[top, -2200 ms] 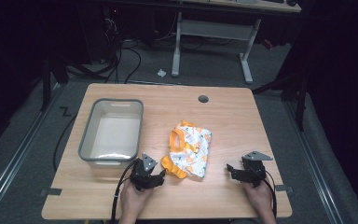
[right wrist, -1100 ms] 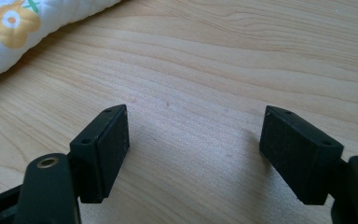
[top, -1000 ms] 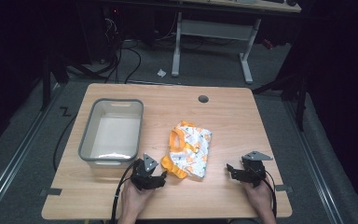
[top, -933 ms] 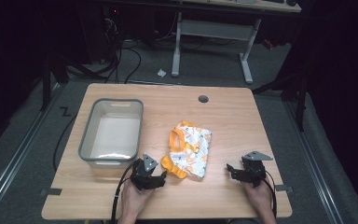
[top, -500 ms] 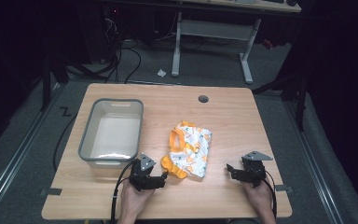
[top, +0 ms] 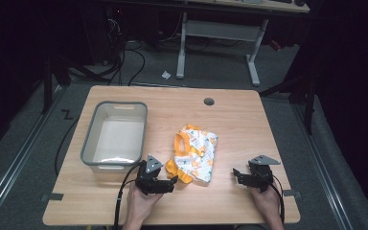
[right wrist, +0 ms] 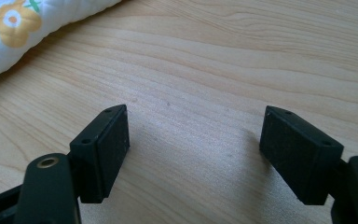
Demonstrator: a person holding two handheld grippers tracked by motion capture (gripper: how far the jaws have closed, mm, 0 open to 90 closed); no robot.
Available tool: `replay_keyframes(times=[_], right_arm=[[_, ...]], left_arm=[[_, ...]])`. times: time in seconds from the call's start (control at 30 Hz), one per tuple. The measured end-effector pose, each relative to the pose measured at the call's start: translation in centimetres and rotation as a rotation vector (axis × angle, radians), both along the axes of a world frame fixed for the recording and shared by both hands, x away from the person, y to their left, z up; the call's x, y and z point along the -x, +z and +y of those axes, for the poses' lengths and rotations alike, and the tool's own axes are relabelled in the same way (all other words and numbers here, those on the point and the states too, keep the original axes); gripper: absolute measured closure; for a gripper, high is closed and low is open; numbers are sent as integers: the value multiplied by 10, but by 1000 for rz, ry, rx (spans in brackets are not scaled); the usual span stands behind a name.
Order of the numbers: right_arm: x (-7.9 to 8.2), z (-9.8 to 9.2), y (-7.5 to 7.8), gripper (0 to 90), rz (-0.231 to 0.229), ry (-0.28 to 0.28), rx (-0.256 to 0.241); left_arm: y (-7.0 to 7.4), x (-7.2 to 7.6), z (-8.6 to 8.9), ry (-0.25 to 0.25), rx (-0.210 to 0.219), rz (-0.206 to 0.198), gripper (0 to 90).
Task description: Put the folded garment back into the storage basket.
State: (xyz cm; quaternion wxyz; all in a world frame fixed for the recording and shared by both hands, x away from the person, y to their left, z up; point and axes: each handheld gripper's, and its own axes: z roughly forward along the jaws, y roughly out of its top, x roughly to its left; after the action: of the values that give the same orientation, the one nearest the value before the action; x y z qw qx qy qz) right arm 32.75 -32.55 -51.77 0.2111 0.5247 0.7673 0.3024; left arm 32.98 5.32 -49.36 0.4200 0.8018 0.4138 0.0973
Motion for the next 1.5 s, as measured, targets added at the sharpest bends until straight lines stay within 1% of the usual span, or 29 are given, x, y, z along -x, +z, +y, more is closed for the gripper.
replay_keyframes(times=[0.1, 0.17, 0.33, 0.43, 0.5, 0.6, 0.7, 0.77, 0.8, 1.0, 1.03, 1.07, 1.1, 1.13, 1.17, 1.2, 1.23, 1.27, 1.33, 1.43, 1.5], right_arm=[[0, 0, 0, 243, 0, -1, 0], [0, 0, 0, 243, 1, -1, 0], [0, 0, 0, 243, 1, 1, 0], [0, 0, 0, 244, 1, 0, 0], [0, 0, 0, 243, 0, 1, 1], [0, 0, 0, 243, 1, 1, 1], [0, 0, 0, 243, 1, 0, 0], [0, 0, 0, 243, 1, 0, 0], [0, 0, 0, 243, 2, 0, 0], [0, 0, 0, 243, 1, 0, 0], [0, 0, 0, 243, 2, 1, 0], [0, 0, 0, 243, 0, 1, 1], [0, 0, 0, 243, 1, 0, 0], [0, 0, 0, 243, 1, 0, 0], [0, 0, 0, 243, 1, 2, 1], [0, 0, 0, 243, 0, 1, 1], [0, 0, 0, 243, 0, 1, 1], [0, 0, 0, 243, 1, 2, 1], [0, 0, 0, 243, 1, 1, 1], [0, 0, 0, 243, 2, 0, 0], [0, 0, 0, 243, 1, 1, 1]], left_arm=[[4, -4, -3, -7, 14, 10, 142], [7, -6, -6, -10, 9, 8, 142], [11, -13, -12, -17, -12, 18, 131], [14, -17, -15, -18, -15, 23, 125], [15, -20, -19, -16, -19, 35, 109], [17, -26, -25, -21, -36, 39, 89], [18, -32, -30, -23, -44, 47, 84], [18, -36, -34, -24, -40, 53, 78], [17, -38, -36, -23, -46, 57, 77], [18, -48, -45, -14, -70, 58, 68], [18, -50, -46, -11, -61, 60, 65], [18, -52, -47, -9, -63, 63, 63], [18, -55, -48, -3, -73, 65, 60], [17, -57, -49, -2, -74, 69, 57], [17, -60, -50, -7, -67, 85, 57], [17, -63, -52, -1, -72, 92, 55], [18, -66, -53, 2, -81, 93, 53], [18, -69, -54, 7, -77, 97, 54], [19, -74, -56, 14, -85, 97, 54], [17, -82, -59, 18, -91, 111, 54], [14, -87, -61, 28, -110, 116, 52]])
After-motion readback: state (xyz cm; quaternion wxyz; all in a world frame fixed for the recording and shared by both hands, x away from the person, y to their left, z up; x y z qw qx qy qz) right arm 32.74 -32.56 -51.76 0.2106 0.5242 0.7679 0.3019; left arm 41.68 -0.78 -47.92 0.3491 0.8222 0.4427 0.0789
